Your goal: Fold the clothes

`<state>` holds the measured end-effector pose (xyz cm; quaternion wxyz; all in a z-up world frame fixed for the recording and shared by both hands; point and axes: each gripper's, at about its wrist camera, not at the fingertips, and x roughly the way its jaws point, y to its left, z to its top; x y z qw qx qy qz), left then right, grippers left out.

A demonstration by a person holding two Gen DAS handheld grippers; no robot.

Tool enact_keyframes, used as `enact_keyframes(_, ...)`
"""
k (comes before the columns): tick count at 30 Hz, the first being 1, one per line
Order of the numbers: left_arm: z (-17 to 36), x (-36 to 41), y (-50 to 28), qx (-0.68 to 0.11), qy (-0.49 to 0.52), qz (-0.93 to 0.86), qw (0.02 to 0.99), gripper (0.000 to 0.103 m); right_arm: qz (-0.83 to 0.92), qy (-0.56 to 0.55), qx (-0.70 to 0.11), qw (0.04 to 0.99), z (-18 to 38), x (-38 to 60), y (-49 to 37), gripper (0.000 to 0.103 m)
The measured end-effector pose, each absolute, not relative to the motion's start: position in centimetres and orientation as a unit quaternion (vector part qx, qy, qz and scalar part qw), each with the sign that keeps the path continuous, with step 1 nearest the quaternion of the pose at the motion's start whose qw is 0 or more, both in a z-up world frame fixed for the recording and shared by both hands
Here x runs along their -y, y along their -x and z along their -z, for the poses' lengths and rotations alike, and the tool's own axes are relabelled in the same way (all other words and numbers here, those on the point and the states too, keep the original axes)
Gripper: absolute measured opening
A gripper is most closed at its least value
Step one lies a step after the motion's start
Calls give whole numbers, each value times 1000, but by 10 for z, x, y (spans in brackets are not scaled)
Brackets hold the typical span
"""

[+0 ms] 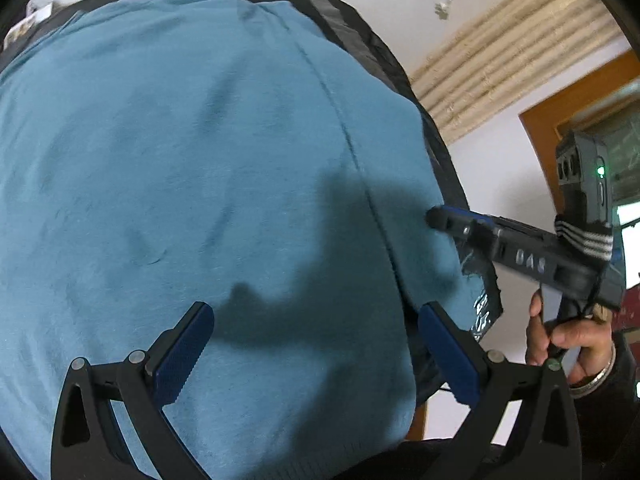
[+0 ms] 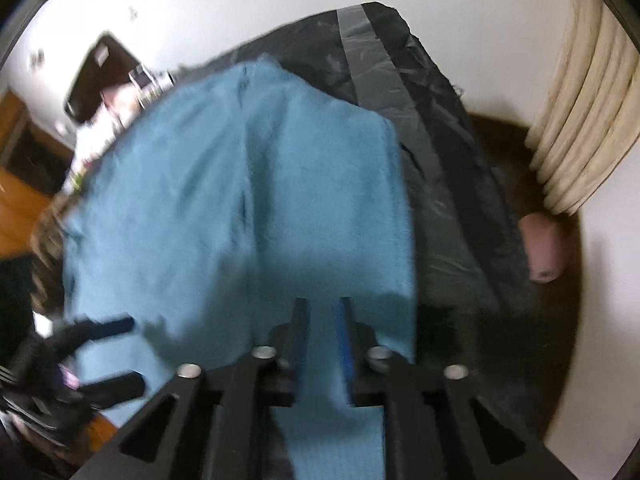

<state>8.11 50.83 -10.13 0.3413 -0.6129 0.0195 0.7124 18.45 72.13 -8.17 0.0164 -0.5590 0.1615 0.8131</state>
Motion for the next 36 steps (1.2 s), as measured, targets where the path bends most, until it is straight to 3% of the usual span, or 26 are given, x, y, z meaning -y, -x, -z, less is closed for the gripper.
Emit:
enact_keyframes(2, 103, -513, -82, -28, 612, -713, 340, 103, -820, 555, -136, 22, 81, -721, -198, 87)
enact_keyframes(16, 111, -523, -67, -26, 622, -707, 336, 103, -815, 579, 18, -23, 108, -671, -236, 87)
enact_keyframes(19, 112, -519, -68, -24, 624, -705, 336, 103, -817, 576, 22, -16, 109, -675, -236, 75)
enact_keyframes(21, 115, -525, -68, -23, 624, -705, 337, 103, -820, 573, 8, 0, 107, -685, -235, 49)
enact_keyframes(23, 116, -527, -69, -21, 624, -704, 340, 103, -820, 571, -36, 19, 106, -703, -234, 35)
enact_keyframes(27, 109, -522, -75, -17, 617, -703, 353, 103, -804, 565, -183, 24, 107, -741, -234, 32)
enact_keyframes(31, 98, -518, -82, -18, 604, -705, 371, 103, -780, 522, -341, -43, 102, -761, -227, 32)
enact_keyframes(36, 84, -492, -83, 19, 588, -717, 374, 103, -757, 478, -423, -139, 84, -737, -208, 32)
